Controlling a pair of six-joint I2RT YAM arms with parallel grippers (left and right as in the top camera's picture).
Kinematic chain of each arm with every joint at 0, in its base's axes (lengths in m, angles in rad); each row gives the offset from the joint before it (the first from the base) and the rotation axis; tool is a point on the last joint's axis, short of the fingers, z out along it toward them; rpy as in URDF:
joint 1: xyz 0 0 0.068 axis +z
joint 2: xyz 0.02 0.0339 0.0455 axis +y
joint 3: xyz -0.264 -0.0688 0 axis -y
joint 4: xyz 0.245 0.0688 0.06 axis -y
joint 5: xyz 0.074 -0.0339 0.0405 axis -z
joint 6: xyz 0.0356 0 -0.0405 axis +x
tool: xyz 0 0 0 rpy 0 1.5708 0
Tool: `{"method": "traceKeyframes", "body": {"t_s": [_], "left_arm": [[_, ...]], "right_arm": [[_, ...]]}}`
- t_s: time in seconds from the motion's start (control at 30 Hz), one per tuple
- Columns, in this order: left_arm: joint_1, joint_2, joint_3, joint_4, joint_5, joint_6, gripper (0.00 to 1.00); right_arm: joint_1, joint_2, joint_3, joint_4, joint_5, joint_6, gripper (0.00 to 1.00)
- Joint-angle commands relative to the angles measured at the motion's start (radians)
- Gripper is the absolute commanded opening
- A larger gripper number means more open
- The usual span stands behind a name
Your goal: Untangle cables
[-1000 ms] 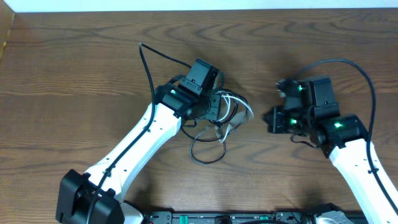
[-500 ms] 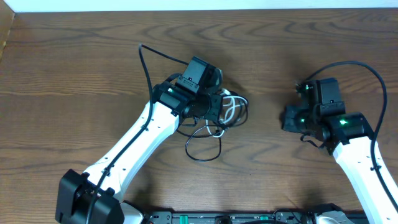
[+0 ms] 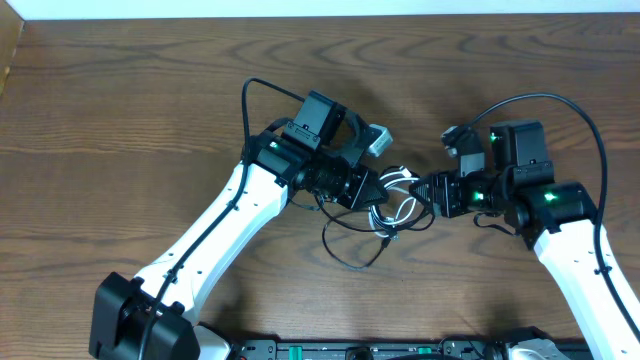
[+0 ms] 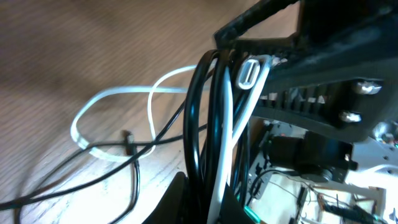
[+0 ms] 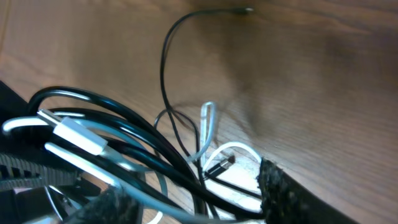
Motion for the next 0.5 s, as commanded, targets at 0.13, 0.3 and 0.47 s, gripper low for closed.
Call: {"method": "traceKeyframes", "body": {"t_s": [0.13, 0.3, 0.47], "left_arm": [[0.096, -0.024, 0.006, 0.029, 0.067, 0.052, 0.07], [0.171, -0.024, 0.006, 0.029, 0.066, 0.052, 0.11], [0.205, -0.023, 0.005, 0.014, 0.066, 0.052, 0.29]], "right_arm": [[0.004, 0.006, 0.008, -0.067, -0.029, -0.069, 0.01], [0.004, 0.006, 0.008, -0.08, -0.011, -0.07, 0.01], [0.004, 0.006, 0.008, -0.079, -0.005, -0.07, 0.01]]}}
